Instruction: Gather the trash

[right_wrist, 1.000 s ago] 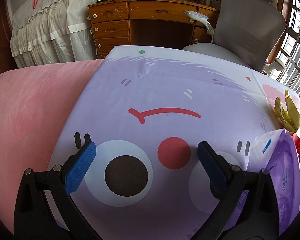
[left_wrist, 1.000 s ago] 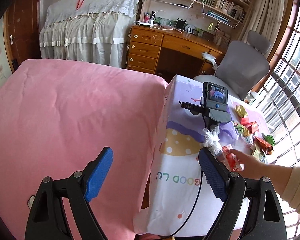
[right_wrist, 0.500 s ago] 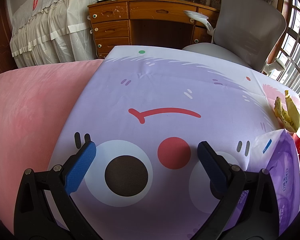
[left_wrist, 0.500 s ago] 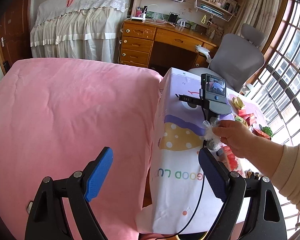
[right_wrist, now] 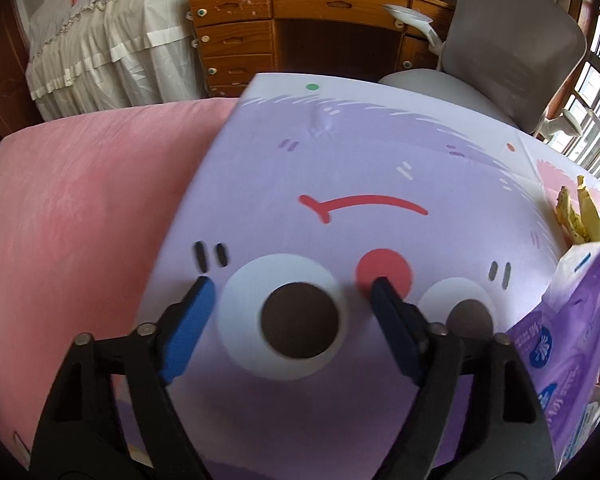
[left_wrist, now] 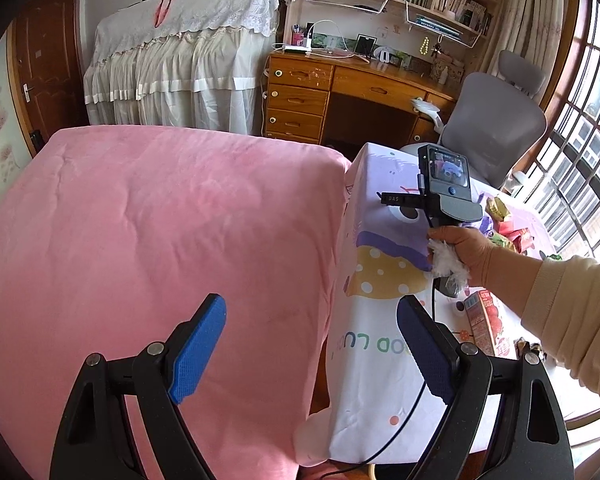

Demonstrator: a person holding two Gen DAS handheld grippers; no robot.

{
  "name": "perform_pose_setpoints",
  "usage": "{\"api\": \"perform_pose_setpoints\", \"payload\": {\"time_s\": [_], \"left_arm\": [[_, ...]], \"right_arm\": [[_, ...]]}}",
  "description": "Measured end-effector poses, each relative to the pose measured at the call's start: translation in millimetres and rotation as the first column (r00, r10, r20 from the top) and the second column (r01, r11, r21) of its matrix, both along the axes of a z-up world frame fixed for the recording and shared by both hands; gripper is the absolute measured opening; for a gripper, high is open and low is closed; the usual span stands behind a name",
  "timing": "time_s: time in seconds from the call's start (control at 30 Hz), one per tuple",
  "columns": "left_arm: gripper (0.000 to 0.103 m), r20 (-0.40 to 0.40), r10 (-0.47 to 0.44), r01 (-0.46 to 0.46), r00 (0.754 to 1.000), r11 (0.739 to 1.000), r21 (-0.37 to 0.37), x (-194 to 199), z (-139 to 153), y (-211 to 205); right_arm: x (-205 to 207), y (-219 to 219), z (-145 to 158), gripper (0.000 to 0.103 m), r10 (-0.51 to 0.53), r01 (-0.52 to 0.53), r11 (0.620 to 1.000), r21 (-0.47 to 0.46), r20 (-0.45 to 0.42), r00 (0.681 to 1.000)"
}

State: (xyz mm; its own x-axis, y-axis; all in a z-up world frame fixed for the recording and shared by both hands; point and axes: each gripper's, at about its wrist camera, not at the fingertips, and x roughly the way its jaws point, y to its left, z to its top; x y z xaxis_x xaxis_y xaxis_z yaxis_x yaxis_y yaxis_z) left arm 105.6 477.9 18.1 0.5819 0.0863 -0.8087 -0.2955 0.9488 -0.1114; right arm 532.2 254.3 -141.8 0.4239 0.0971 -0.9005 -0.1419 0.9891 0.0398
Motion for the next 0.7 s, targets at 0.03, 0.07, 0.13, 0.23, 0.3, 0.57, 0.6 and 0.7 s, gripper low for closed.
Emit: {"api": "perform_pose_setpoints", "payload": {"time_s": [0.03,0.07,0.13,0.23,0.3,0.57,0.6,0.7], "left_arm": [[0.089,0.01,0.001,-0.001,1.0,1.0,0.0,-2,4,-5],[0.089,0.024,0.002,-0.002,1.0,1.0,-0.003,-3,9,-9],[0.089,0.054,0.001,-0.001,0.999,1.0,0.003,-5,21,-20],[0.089,0.094,0.0,-0.001,0.996,1.0,0.016,-12,40,-40],[0.089,0.115,0.001,-0.002,0.993,1.0,0.012,-18,51,-58],[0.089,0.192,-0.073,0.07,0.979,0.997,0.024,-59,90,-163],[0.089,0.206,-0.089,0.083,0.974,0.996,0.034,-67,95,-180],[0.089,0.23,-0.141,0.141,0.963,0.99,0.015,-91,106,-232]], "right_arm": [[-8,5,7,0.061,0.019,-0.018,0.999,0.047,-0.014,1.0],[-21,8,18,0.06,0.033,-0.032,0.996,0.087,-0.018,0.999],[-54,12,52,0.06,0.069,-0.072,0.984,0.161,0.024,0.997],[-108,3,111,0.06,0.133,-0.157,0.957,0.246,0.109,0.985],[-148,-14,149,0.06,0.163,-0.205,0.944,0.257,0.176,0.971],[-322,-145,253,0.06,0.179,-0.242,0.956,0.169,0.322,0.93],[-343,-164,260,0.06,0.168,-0.225,0.963,0.149,0.322,0.932],[-406,-218,272,0.061,0.136,-0.164,0.983,0.078,0.285,0.949]]}}
